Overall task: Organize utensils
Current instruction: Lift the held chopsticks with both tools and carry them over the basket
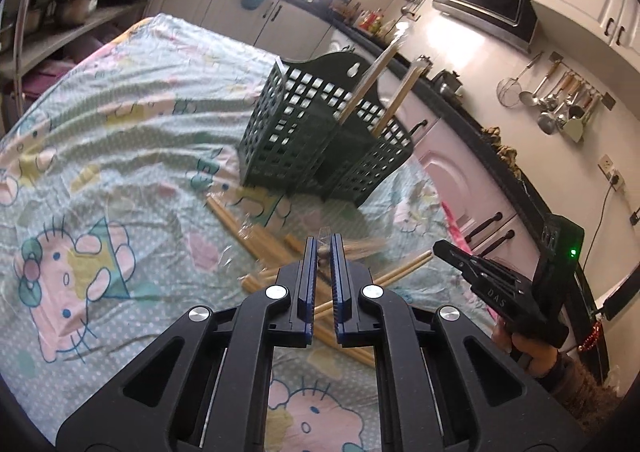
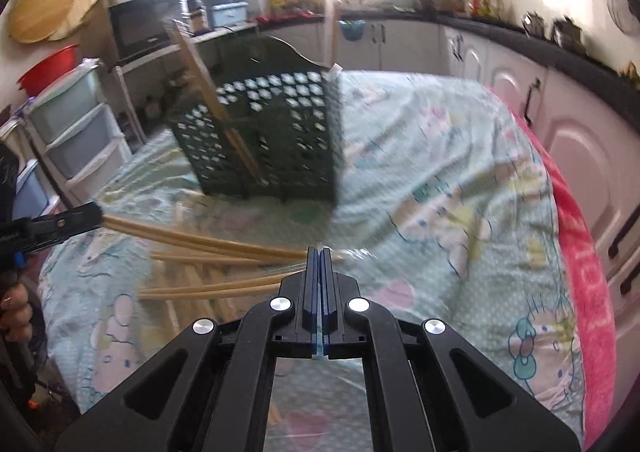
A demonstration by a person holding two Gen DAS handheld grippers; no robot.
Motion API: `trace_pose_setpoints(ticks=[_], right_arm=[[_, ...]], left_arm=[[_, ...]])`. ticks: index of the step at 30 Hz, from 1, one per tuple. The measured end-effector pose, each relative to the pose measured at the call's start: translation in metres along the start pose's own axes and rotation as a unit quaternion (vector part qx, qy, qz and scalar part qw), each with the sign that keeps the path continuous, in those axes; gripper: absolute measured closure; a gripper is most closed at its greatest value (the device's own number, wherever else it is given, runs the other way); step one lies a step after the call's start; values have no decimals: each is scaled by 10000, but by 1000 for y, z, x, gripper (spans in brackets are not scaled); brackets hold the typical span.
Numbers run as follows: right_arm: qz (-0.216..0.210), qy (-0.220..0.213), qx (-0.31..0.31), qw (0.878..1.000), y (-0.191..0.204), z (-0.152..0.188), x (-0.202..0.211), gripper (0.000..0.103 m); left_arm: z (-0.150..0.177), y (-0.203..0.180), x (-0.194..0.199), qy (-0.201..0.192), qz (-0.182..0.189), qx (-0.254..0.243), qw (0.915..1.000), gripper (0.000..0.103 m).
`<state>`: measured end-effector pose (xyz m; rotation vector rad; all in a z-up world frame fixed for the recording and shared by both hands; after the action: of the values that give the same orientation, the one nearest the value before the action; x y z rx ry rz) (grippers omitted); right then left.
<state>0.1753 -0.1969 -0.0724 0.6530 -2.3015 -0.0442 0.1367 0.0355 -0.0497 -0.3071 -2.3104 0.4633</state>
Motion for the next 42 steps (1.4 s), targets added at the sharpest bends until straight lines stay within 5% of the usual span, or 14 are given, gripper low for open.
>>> trace_pose_setpoints(ticks=[21,42], right_arm=[[-611,-834,916,9904,85,-65,52,102],[-380,-1686,1234,9772,85,-123,108,102]], left_arm=[[-53,-45,40,-686,425,-247,9964,100],[-113,-97,73,-1256,774,-679,9867,100]])
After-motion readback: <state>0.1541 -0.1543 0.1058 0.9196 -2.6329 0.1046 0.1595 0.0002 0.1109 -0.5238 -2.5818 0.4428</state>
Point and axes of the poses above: each gripper's, at about its wrist camera, not at the fingertips, and x roughly against the way its jaws point, y to its left, z to its underside, the point moved 5 cm from there along -x, roughly the way its jaws point, and after that the axes turned 9 degrees about -z, right-handed, at the moved point
